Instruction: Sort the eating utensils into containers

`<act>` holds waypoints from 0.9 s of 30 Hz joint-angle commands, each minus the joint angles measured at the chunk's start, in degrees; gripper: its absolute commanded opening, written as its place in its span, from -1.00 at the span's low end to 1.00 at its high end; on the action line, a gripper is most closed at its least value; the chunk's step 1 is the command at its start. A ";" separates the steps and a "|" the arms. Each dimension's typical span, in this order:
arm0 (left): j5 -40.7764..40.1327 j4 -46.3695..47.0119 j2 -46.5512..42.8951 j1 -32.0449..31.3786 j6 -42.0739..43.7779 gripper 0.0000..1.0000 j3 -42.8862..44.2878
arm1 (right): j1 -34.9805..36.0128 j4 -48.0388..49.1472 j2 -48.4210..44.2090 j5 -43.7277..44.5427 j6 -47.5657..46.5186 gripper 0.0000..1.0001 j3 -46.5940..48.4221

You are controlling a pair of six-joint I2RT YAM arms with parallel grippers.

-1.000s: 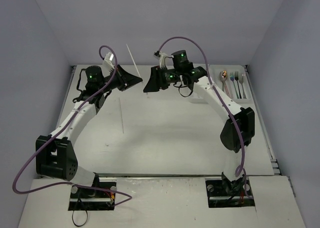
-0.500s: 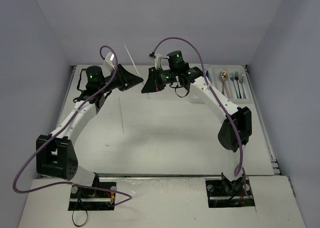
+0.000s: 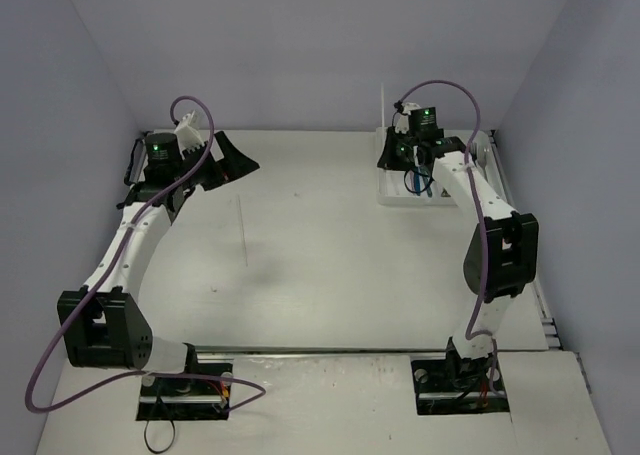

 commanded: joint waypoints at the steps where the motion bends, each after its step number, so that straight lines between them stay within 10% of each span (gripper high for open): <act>1: -4.98 -9.56 -3.34 -0.30 13.68 0.94 3.35 | -0.63 1.91 0.73 17.20 -2.35 -1.00 1.85; 27: -13.77 -14.80 -4.82 -0.33 21.04 0.94 0.04 | -4.42 1.63 19.25 19.34 -4.49 -1.00 10.38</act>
